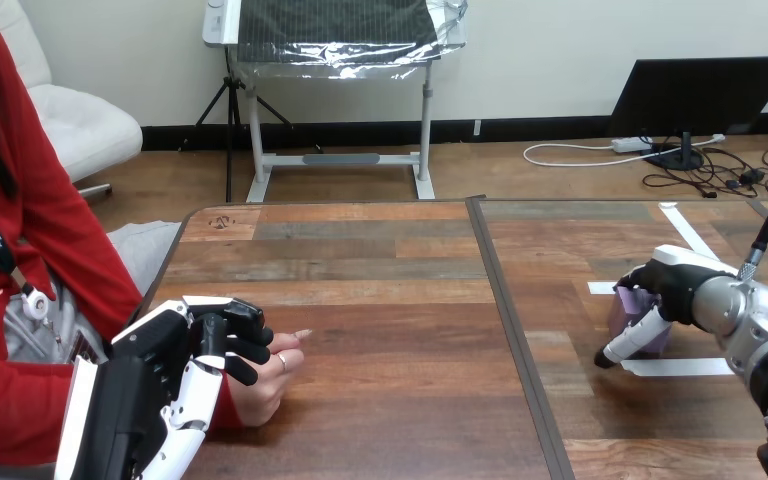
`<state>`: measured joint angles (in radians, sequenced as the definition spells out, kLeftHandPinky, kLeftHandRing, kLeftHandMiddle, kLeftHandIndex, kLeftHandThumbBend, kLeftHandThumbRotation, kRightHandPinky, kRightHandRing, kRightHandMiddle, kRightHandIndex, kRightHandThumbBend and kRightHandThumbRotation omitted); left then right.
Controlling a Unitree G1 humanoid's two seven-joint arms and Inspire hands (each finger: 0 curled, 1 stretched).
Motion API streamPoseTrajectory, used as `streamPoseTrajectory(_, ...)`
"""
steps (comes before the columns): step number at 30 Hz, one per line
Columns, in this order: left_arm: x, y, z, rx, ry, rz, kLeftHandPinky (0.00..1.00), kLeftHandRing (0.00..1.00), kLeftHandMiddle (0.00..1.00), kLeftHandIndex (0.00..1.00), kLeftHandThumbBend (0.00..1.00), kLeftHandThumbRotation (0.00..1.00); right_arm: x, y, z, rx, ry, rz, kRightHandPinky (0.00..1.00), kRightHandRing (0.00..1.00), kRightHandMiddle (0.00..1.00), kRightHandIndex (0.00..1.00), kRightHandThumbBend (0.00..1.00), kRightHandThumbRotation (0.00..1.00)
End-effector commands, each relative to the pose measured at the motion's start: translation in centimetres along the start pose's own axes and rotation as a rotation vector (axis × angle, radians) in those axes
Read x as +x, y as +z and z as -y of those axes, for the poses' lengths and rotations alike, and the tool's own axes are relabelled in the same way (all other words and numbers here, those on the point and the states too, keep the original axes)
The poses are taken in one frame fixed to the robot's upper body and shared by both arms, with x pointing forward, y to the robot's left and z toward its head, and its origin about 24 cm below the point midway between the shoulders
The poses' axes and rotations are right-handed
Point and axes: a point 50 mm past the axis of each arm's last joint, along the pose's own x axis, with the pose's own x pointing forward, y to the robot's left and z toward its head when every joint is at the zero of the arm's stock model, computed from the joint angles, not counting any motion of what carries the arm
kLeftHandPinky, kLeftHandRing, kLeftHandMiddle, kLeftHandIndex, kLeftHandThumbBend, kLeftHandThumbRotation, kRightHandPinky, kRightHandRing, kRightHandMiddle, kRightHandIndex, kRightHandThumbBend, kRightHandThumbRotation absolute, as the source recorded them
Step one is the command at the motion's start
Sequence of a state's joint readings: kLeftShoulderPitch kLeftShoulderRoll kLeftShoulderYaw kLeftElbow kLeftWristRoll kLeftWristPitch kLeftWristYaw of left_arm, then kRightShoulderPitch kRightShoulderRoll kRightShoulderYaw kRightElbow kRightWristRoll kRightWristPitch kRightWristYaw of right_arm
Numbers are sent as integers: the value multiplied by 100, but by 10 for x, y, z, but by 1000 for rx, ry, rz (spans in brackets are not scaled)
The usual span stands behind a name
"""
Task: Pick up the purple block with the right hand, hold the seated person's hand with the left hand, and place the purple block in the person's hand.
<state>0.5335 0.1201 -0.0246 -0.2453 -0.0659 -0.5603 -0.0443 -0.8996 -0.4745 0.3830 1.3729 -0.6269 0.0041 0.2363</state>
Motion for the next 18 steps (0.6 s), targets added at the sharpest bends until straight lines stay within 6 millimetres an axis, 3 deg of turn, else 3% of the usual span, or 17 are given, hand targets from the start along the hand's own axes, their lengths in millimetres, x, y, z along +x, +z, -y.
streamPoseTrajectory(1, 11, 13, 2, -3, 10, 86, 41, 51, 53, 52, 9, 60, -2, 8, 13, 0, -15, 30, 82, 90, 91, 90, 83, 15)
streamPoseTrajectory(8, 12, 13, 2, -11, 3, 103, 41, 50, 53, 52, 8, 60, -3, 8, 17, -25, -35, 36, 77, 88, 90, 89, 83, 12)
streamPoseTrajectory(18, 13, 12, 2, -22, 0, 111, 40, 50, 53, 52, 7, 60, -4, 5, 19, -33, -64, 47, 71, 81, 84, 85, 74, 5)
